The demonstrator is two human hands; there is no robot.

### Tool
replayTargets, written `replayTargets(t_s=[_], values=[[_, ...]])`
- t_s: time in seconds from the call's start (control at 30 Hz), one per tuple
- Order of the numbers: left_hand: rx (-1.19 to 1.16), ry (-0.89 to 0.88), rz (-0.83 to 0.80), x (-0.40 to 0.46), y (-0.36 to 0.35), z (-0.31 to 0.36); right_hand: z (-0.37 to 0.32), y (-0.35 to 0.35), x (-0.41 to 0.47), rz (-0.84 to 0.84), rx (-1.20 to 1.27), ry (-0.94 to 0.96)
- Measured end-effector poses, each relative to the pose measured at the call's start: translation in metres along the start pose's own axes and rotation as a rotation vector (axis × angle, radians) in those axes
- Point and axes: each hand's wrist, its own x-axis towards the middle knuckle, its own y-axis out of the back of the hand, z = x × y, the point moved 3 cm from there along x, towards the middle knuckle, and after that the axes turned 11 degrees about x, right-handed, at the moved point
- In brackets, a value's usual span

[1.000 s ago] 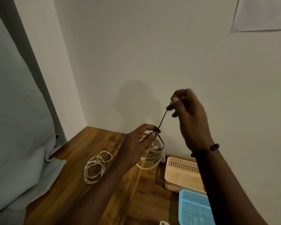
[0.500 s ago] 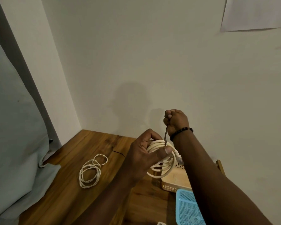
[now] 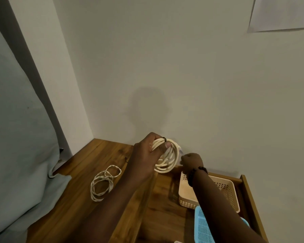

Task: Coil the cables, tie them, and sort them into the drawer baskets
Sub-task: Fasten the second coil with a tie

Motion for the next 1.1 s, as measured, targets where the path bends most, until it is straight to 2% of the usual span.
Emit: replayTargets(t_s=[0.07,0.1,0.13,0.17,0.2,0.23,0.3,0.4,0.5,0.67,0.83,1.0,1.1], values=[[0.020,0.042,0.028,0.002,-0.001,-0.010,-0.010,0.010,-0.018,0.309,0.006,0.288],[0.021,0.068,0.047,0.003,-0.001,-0.013,-0.023,0.013,-0.044,0.391,0.077,0.525],[0.013,0.093,0.062,0.004,-0.002,-0.016,-0.036,0.013,-0.072,0.381,0.163,0.749],[0.005,0.115,0.071,0.006,-0.002,-0.018,-0.046,0.009,-0.099,0.289,0.208,0.910],[-0.002,0.133,0.071,0.007,-0.002,-0.019,-0.047,0.003,-0.113,0.160,0.198,0.977],[-0.006,0.147,0.064,0.007,-0.003,-0.020,-0.048,-0.005,-0.123,0.044,0.142,0.953],[-0.005,0.168,0.064,0.007,-0.005,-0.022,-0.040,-0.017,-0.121,-0.070,0.124,0.754],[-0.019,0.175,0.111,0.006,-0.004,-0.024,-0.036,-0.014,-0.111,0.018,0.154,0.633],[-0.060,0.194,0.093,0.007,-0.003,-0.025,-0.035,-0.017,-0.111,-0.075,0.161,0.546],[-0.058,0.138,0.058,0.004,-0.005,-0.022,-0.033,-0.033,-0.113,-0.162,-0.033,0.530],[-0.062,0.077,0.003,0.003,-0.001,-0.025,-0.032,-0.031,-0.107,-0.223,0.045,0.445],[-0.146,0.046,-0.047,0.002,-0.003,-0.022,-0.029,-0.032,-0.108,-0.133,-0.076,0.550],[-0.206,0.008,-0.129,0.002,-0.003,-0.015,-0.026,-0.036,-0.112,-0.136,0.017,0.532]])
